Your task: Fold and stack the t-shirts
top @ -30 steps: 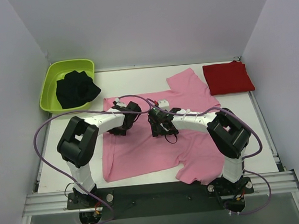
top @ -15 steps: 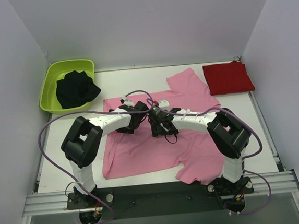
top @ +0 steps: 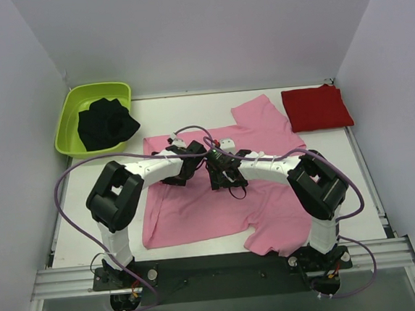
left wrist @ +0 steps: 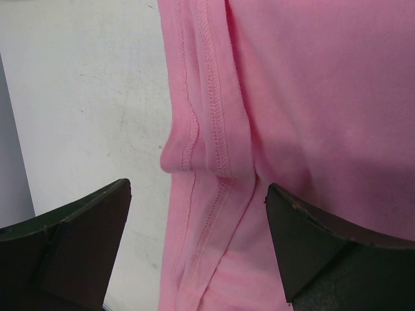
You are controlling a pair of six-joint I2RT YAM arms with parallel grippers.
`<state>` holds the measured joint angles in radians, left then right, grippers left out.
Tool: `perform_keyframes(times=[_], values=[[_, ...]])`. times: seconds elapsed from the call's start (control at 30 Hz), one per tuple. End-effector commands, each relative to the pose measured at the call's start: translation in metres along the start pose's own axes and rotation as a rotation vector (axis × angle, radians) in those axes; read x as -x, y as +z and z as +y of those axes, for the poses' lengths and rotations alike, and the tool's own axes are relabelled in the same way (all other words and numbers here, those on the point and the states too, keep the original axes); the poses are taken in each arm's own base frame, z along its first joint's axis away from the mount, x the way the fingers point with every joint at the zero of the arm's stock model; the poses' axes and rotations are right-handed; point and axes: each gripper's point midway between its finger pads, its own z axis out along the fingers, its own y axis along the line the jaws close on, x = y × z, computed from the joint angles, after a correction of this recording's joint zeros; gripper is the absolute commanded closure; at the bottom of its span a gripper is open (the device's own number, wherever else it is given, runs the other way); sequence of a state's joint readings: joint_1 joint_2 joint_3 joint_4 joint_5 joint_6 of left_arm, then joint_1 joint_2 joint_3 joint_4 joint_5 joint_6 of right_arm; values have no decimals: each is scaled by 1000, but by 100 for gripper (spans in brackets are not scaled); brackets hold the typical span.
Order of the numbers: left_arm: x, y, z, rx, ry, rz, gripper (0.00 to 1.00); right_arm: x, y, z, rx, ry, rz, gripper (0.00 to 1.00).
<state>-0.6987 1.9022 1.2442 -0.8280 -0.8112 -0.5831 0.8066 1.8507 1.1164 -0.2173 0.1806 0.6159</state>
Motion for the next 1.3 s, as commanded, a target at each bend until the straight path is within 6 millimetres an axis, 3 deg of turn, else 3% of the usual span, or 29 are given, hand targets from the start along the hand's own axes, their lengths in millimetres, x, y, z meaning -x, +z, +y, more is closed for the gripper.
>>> perform_keyframes(times=[0.0, 0.4, 1.27], values=[[-5, 3, -1, 9, 41, 5, 5, -85, 23, -16, -30, -49, 280, 33], [-21, 17, 25, 40, 4, 63, 5, -85, 22, -16, -27, -45, 278, 33], [-20, 27, 72, 97, -87, 132, 5, -86, 19, -14, -7, -45, 278, 33]])
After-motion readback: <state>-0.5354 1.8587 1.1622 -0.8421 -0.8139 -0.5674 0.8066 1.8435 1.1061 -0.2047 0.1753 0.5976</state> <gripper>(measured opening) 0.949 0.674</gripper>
